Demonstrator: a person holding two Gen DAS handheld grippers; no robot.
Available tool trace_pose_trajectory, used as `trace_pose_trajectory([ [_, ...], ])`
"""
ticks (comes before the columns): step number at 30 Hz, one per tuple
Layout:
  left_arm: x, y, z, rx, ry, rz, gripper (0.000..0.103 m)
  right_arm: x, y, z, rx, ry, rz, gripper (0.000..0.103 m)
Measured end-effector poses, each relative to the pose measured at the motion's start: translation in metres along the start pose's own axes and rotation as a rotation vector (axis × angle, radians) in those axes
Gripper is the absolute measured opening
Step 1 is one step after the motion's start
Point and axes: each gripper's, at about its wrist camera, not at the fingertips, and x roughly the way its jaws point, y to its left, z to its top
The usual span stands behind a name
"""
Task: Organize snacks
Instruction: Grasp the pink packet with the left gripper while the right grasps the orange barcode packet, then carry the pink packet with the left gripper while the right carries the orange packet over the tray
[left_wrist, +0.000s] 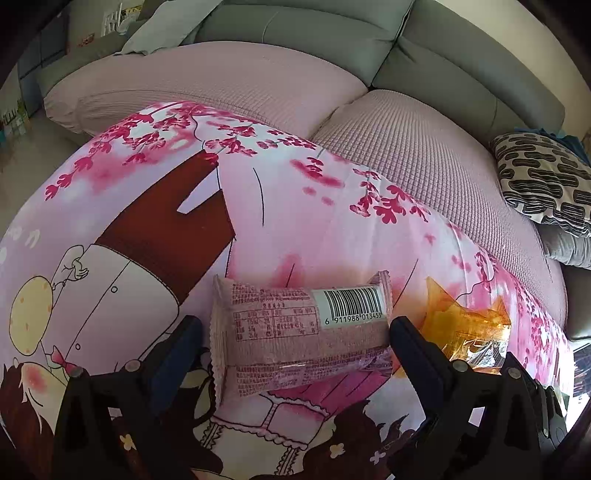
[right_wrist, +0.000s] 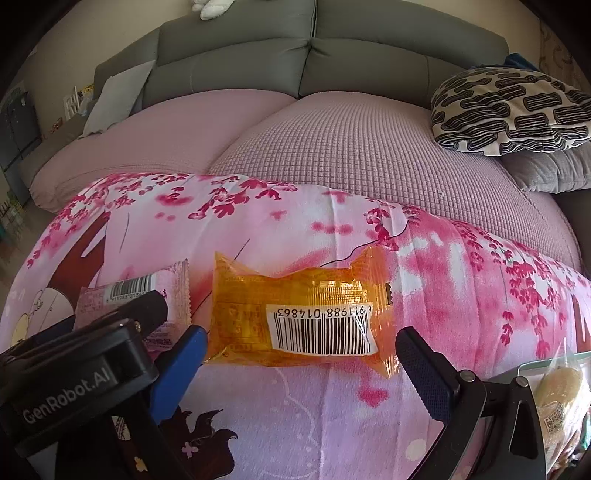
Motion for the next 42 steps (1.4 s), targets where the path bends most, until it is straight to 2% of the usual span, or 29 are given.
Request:
trace_pose_trajectory([
  [3,0.001,0.0,0.0,-0.001,-0.002,0.005,0.101,-0.001,-0.001,-0.001,0.001,-0.007,0.006,0.103],
  [9,0.0,0.001,-0.001,-0.007,0.0,0.001,0.099,-0.001,-0.005,-0.002,0.02,-0.004,0.036,0.088],
  [11,-0.001,0.0,-0.002,-0.001,0.001,-0.001,0.093,-0.002,-0.006,-0.003,0.024,-0.004,0.042,0.086],
  [12,-0.001,0.0,-0.002,-0.001,0.002,-0.007,0.087,-0.003,-0.006,-0.004,0.026,-0.004,0.047,0.084],
  [19,-0.005,0.001,-0.002,-0.014,0.002,-0.063,0.072,-0.007,-0.005,-0.005,0.025,-0.005,0.048,0.077],
  [30,-0.021,0.001,0.005,-0.039,-0.017,-0.114,0.072,-0.032,-0.008,-0.007,0.036,-0.03,0.055,0.076],
  [42,-0.052,-0.002,-0.001,-0.033,0.015,-0.118,0.071,-0.071,-0.017,-0.025,0.071,-0.008,0.05,0.076],
])
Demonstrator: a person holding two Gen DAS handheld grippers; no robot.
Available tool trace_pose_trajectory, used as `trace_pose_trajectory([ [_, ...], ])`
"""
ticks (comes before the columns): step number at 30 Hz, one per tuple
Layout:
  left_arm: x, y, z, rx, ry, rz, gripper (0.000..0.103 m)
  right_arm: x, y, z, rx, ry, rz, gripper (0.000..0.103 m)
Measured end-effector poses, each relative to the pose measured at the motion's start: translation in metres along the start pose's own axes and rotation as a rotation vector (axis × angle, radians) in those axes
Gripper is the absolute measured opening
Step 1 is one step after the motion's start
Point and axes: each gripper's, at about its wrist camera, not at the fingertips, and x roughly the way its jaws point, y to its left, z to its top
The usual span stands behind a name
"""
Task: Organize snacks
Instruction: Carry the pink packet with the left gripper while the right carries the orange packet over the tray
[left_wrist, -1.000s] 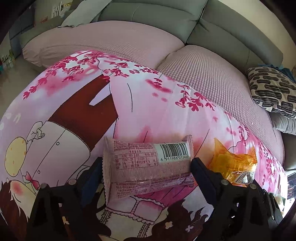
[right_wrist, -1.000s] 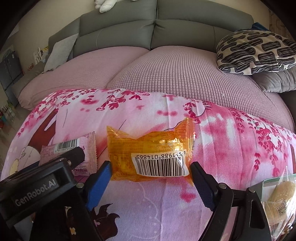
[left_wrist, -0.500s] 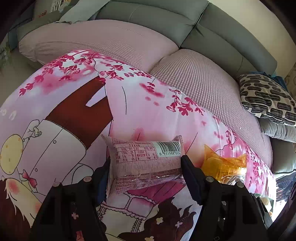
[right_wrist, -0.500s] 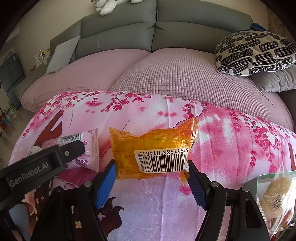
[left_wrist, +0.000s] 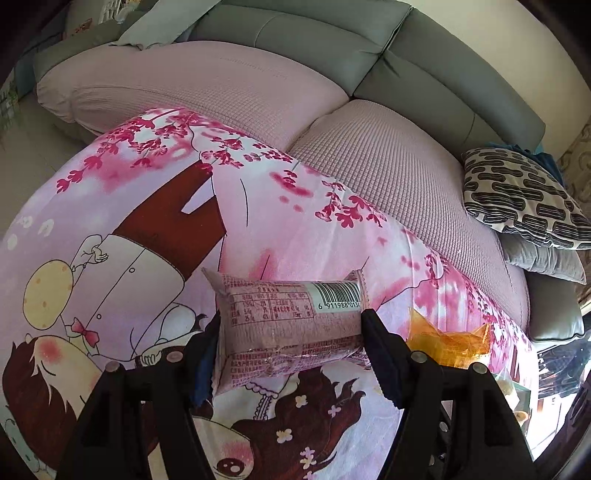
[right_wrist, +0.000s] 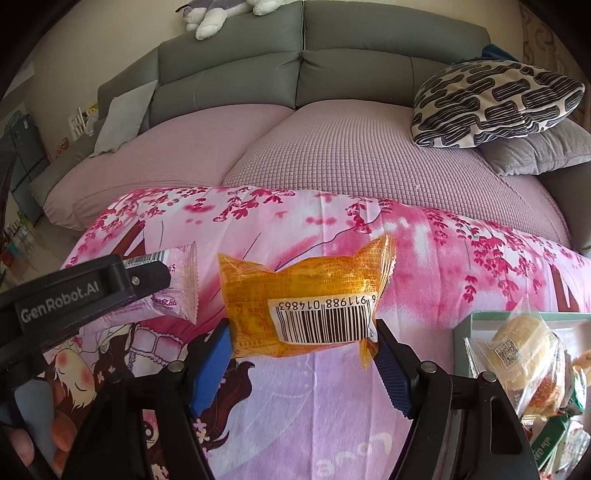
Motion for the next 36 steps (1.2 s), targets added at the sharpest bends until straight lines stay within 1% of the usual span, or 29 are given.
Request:
trace_pose_trajectory([
  [7,-0.035,-0.014,-0.009,0.061,-0.014,0.01,0.071,-0.037,-0.015,-0.016,0.034,-0.006,-0.011,0.076],
  [11,-0.055,-0.027,-0.018,0.087,-0.028,-0.005,0.071,-0.061,-0.033,-0.025,0.072,-0.018,-0.034,0.076],
  [14,-0.067,-0.042,-0.028,0.113,-0.036,-0.035,0.071,-0.08,-0.056,-0.035,0.119,-0.026,-0.061,0.076],
  [16,-0.073,-0.057,-0.037,0.147,-0.038,-0.053,0.071,-0.092,-0.077,-0.045,0.158,-0.031,-0.099,0.076],
  [19,-0.079,-0.09,-0.054,0.218,-0.029,-0.106,0.071,-0.105,-0.113,-0.062,0.232,-0.022,-0.166,0.076],
  [23,-0.079,-0.141,-0.083,0.332,0.017,-0.198,0.072,-0.119,-0.161,-0.079,0.335,-0.01,-0.218,0.076],
  [28,-0.078,-0.198,-0.121,0.469,0.075,-0.277,0.072,-0.134,-0.209,-0.095,0.428,-0.015,-0.287,0.076],
  [31,-0.074,-0.22,-0.14,0.527,0.106,-0.301,0.072,-0.137,-0.229,-0.103,0.462,-0.009,-0.317,0.076],
  [36,-0.066,-0.238,-0.156,0.578,0.119,-0.289,0.072,-0.134,-0.248,-0.111,0.503,0.008,-0.327,0.076],
])
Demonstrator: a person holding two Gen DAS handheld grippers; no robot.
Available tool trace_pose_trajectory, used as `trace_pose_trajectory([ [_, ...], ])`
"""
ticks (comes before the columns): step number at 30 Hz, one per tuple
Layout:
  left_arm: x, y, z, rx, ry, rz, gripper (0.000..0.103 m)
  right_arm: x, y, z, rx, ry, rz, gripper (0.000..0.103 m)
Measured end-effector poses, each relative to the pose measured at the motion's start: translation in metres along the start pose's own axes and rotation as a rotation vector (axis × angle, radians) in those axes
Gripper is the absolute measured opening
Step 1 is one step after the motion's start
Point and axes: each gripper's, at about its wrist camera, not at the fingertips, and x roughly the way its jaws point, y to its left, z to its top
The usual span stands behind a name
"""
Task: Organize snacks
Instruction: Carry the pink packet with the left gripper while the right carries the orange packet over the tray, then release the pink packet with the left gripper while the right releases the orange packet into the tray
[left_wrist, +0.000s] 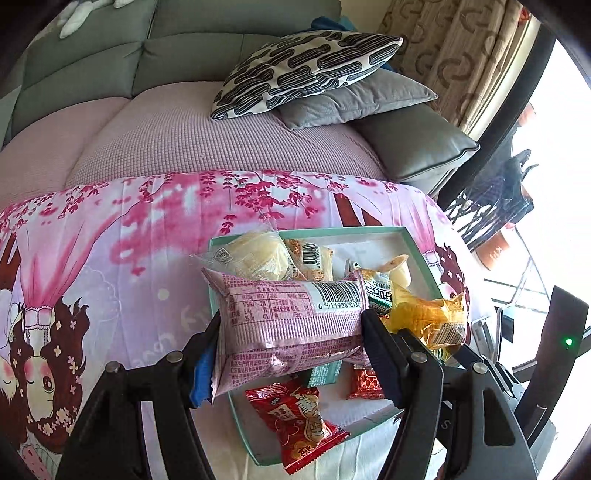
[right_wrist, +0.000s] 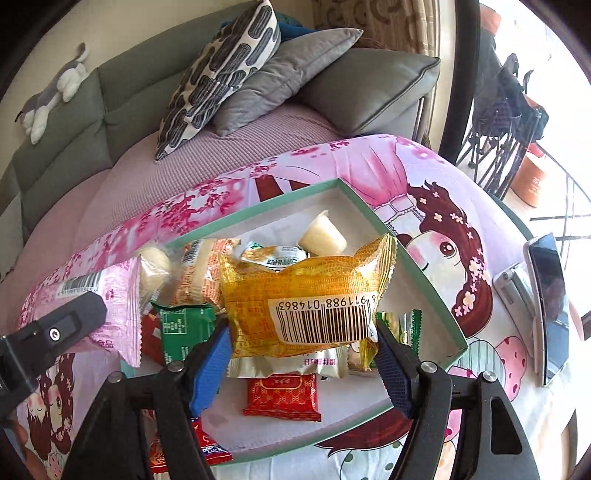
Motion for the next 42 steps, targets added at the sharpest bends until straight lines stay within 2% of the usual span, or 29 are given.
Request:
trace_pose_trajectory([
  [5,0.018,0.0,-0.003,-0.018,0.027,0.008,0.072,0.011,0.001,-0.004,-0.016,0.026,0.004,0.076],
  [12,0.034,0.014,-0.009,-0.047,0.065,0.07,0.072,0.018,0.003,-0.007,-0.046,0.044,0.006,0.077],
  [16,0.048,0.014,-0.015,-0.049,0.103,0.073,0.072,0.021,0.002,-0.008,-0.05,0.062,0.009,0.078],
  [19,0.057,0.014,-0.02,-0.068,0.135,0.047,0.072,0.023,-0.002,-0.007,-0.039,0.068,-0.013,0.078],
  [23,0.062,0.011,-0.023,-0.073,0.146,0.036,0.072,0.026,-0.009,-0.007,-0.004,0.083,0.002,0.082],
  [28,0.06,0.013,-0.02,-0.105,0.155,0.039,0.08,0.028,-0.011,-0.007,-0.015,0.091,-0.021,0.091],
  [29,0.059,0.015,-0.02,-0.119,0.155,0.032,0.082,0.028,-0.01,-0.008,-0.022,0.09,-0.022,0.096],
  [31,0.057,0.016,-0.019,-0.138,0.144,0.008,0.093,0.026,-0.007,-0.008,-0.032,0.081,-0.013,0.103],
  [33,0.052,0.015,-0.018,-0.148,0.125,-0.007,0.097,0.023,-0.005,-0.008,-0.04,0.071,-0.003,0.103],
  [42,0.024,0.007,-0.019,-0.136,0.051,0.025,0.1,0.014,-0.009,-0.012,-0.028,0.045,-0.006,0.103],
])
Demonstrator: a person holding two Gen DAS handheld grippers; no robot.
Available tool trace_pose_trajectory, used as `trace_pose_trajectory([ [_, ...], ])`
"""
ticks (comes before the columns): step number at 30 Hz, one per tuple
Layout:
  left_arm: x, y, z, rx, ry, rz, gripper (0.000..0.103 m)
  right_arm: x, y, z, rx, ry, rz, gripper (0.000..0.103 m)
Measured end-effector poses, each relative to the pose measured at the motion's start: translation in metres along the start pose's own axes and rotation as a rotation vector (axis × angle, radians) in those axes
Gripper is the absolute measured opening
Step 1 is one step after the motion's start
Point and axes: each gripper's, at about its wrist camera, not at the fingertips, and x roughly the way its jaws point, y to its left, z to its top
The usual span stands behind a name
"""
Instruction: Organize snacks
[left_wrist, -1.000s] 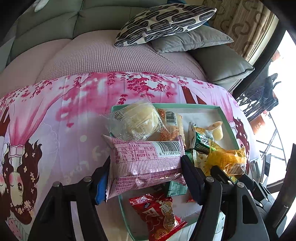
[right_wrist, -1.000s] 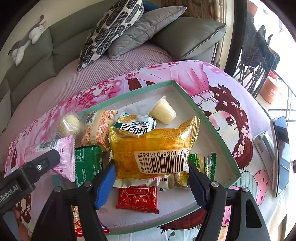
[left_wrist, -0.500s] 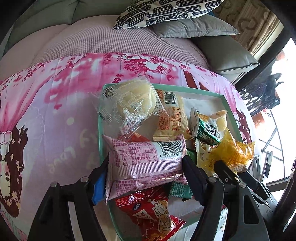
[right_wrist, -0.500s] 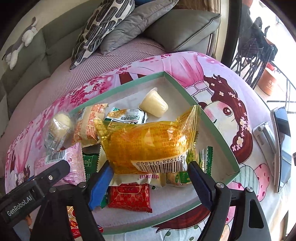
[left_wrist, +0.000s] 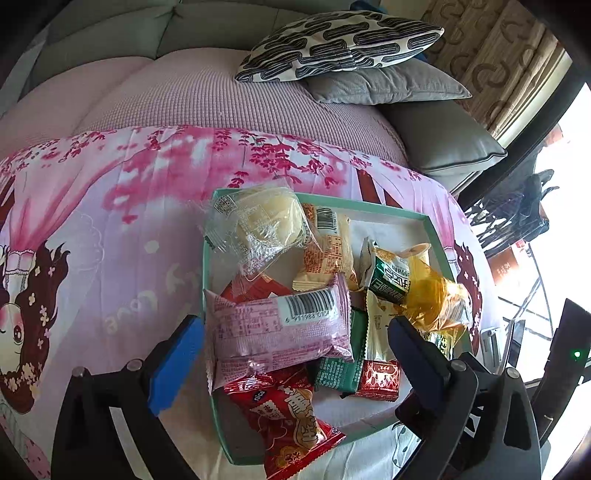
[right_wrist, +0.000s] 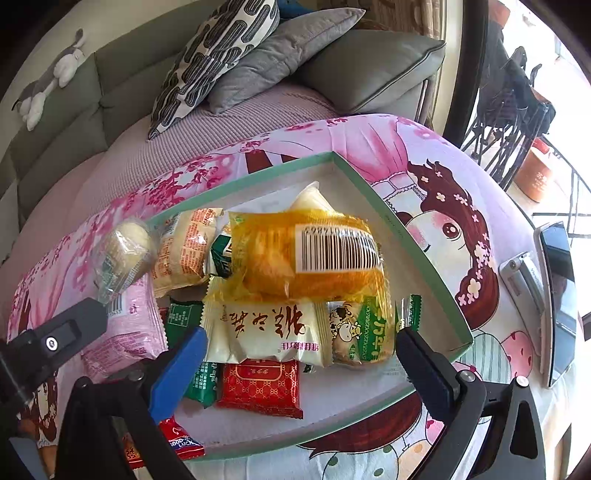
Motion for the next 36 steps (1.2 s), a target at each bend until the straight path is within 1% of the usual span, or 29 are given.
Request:
trace_pose_trajectory([
  [4,-0.017,0.005,-0.006,0.021,-0.044,0.054,0.1,-0.009,0.001,-0.002,-0.004,-0.021,0.005,0.103],
  [8,-0.028,0.02,-0.015,0.014,-0.061,0.076,0.1,-0.02,0.005,-0.006,-0.018,-0.039,0.006,0.103],
  [10,-0.037,0.028,-0.022,0.022,-0.087,0.116,0.1,-0.028,0.009,-0.011,-0.034,-0.057,0.012,0.103],
  [11,-0.041,0.033,-0.027,0.028,-0.104,0.163,0.1,-0.031,0.011,-0.015,-0.046,-0.061,0.017,0.103],
  [15,-0.055,0.048,-0.047,0.049,-0.159,0.429,0.1,-0.042,0.022,-0.036,-0.1,-0.065,0.028,0.103],
  [16,-0.058,0.052,-0.053,0.052,-0.167,0.483,0.1,-0.044,0.025,-0.043,-0.114,-0.059,0.035,0.103],
  [18,-0.063,0.059,-0.065,0.054,-0.171,0.551,0.1,-0.046,0.03,-0.055,-0.139,-0.046,0.049,0.103],
  [19,-0.066,0.063,-0.07,0.043,-0.167,0.567,0.1,-0.047,0.033,-0.061,-0.151,-0.04,0.054,0.103],
  [22,-0.069,0.074,-0.085,0.008,-0.12,0.56,0.1,-0.052,0.041,-0.078,-0.189,-0.03,0.067,0.103],
  [26,-0.071,0.081,-0.101,0.018,-0.079,0.578,0.1,-0.054,0.047,-0.089,-0.214,-0.024,0.069,0.103],
  [30,-0.072,0.087,-0.103,0.004,-0.061,0.562,0.1,-0.054,0.051,-0.09,-0.227,-0.033,0.071,0.103],
  [36,-0.069,0.091,-0.102,-0.005,-0.034,0.536,0.1,-0.047,0.056,-0.09,-0.247,-0.02,0.064,0.103],
])
